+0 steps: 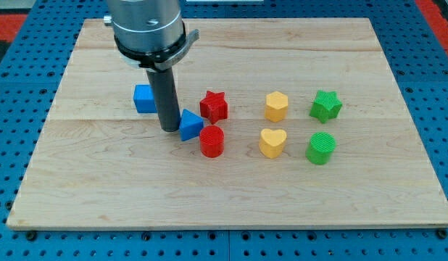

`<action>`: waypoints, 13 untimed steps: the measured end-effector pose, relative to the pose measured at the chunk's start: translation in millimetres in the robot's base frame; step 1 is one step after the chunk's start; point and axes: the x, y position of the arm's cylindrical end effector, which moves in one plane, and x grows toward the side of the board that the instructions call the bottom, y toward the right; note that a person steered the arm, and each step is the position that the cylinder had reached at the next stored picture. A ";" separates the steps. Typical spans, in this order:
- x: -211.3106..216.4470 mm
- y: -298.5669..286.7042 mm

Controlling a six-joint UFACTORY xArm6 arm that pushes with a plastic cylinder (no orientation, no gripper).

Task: Slide the blue cube to the center right

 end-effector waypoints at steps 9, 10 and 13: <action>-23.0 -74.6; -57.0 -35.4; -116.7 81.2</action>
